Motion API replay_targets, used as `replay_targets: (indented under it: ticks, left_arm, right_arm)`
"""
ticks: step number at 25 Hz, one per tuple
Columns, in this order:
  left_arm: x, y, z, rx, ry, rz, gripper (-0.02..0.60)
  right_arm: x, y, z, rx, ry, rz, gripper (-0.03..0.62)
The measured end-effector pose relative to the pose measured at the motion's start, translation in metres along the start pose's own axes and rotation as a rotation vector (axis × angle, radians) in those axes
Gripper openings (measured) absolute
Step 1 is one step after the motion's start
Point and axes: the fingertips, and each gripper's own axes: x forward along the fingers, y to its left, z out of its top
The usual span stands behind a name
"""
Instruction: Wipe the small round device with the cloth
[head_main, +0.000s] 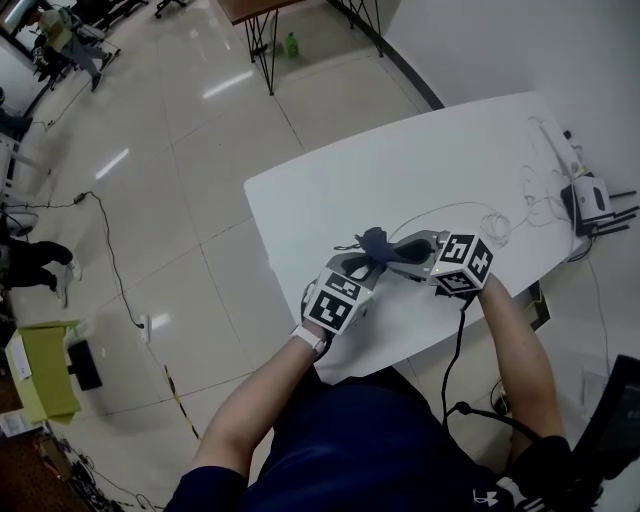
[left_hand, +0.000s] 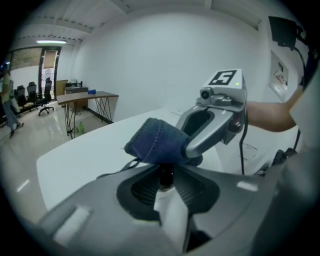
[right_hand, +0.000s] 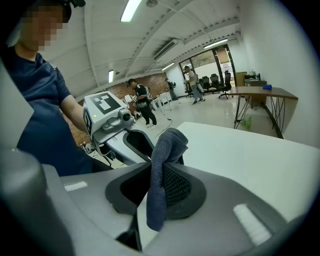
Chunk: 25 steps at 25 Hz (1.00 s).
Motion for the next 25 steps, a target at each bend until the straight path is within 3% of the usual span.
replay_targets:
  ticks: [5, 11, 15, 21, 25]
  left_arm:
    - [-0.006, -0.002, 0.002, 0.001, -0.005, 0.001, 0.091]
    - [-0.009, -0.005, 0.003, -0.004, -0.014, -0.005, 0.091]
    - [-0.007, -0.006, 0.002, -0.003, -0.004, -0.010, 0.091]
    - [-0.006, -0.006, -0.006, 0.000, 0.030, -0.020, 0.091]
    - [-0.003, -0.007, -0.006, 0.011, 0.035, -0.017, 0.091]
  right_arm:
    - [-0.015, -0.007, 0.019, 0.074, -0.120, 0.021, 0.067]
    - [-0.031, -0.054, 0.026, 0.214, -0.224, -0.021, 0.066]
    - [-0.017, -0.075, 0.011, 0.315, -0.216, 0.006, 0.066]
    - [0.030, -0.087, -0.031, 0.387, -0.075, 0.054, 0.066]
    - [0.041, -0.087, -0.039, 0.493, -0.096, 0.144, 0.066]
